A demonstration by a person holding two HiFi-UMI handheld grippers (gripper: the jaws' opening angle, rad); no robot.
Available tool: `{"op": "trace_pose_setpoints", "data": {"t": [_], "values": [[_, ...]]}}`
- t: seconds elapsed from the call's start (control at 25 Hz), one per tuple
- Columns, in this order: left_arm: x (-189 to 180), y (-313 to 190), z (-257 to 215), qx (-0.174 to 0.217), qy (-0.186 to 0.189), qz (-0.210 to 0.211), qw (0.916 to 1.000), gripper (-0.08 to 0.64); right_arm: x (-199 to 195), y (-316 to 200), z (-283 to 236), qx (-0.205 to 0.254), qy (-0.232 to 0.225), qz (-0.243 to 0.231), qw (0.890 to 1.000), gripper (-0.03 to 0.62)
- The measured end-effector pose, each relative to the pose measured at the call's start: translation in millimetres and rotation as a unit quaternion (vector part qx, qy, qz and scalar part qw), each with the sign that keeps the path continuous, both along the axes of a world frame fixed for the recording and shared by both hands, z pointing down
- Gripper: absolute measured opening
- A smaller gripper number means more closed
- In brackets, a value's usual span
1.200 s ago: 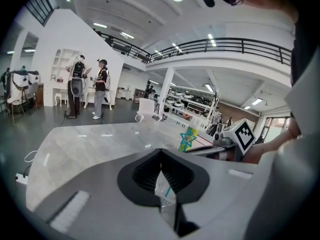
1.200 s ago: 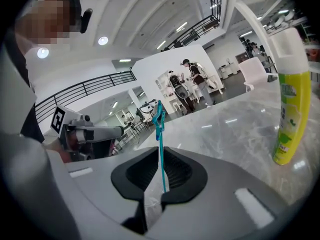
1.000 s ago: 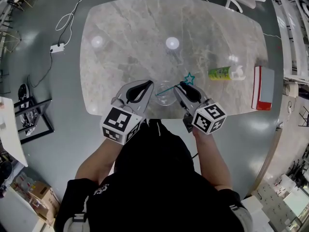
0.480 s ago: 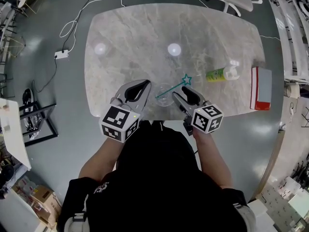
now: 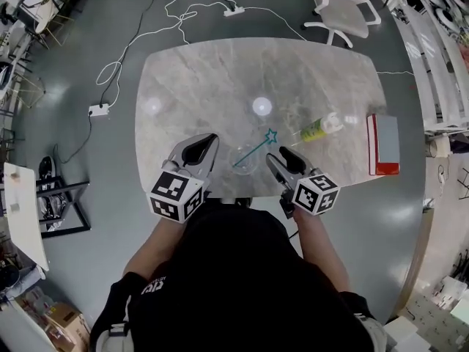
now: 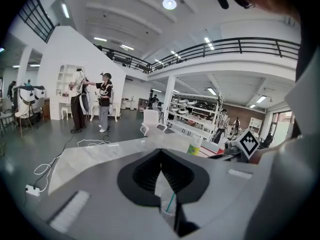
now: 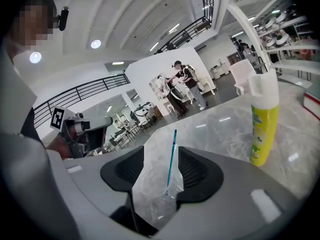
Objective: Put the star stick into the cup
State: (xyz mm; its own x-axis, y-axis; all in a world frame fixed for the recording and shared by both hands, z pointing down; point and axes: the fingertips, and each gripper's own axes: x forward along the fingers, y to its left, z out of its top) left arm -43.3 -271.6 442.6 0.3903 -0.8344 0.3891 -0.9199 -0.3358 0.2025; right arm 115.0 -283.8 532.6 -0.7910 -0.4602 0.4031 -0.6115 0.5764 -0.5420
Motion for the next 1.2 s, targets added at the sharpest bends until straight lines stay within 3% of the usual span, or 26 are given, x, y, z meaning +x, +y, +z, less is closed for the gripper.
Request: {"op": "trace_pose_setpoints", "data": {"t": [0.24,0.48,0.88,1.2], "values": [[-13.3,4.2,-26.0,0.020,-0.015,0.000,0.9997,0.003,18.5,-5.9,-35.0,0.038,-0.005,0.047,0.998,0.207],[-28.3,11.6,-50.2,0.033,-0.020,0.006,0.9992,0.003,7.2,-5.5,-88.6,0.106,-0.016,0.060,0.992,0.161],[-41.6,24.0,-94.8,0.087,-0.025,0.018,0.9958,0.003,-40.3,16.2,-153.7,0.171,-0.045,0.012,0.984,0.021],[-64.5,33.7,-96.3,0.099,-0.031,-0.003,0.9946,0.003,-73.2,37.8,-184.8,0.228,-0.069,-0.035,0.971,0.012]]}}
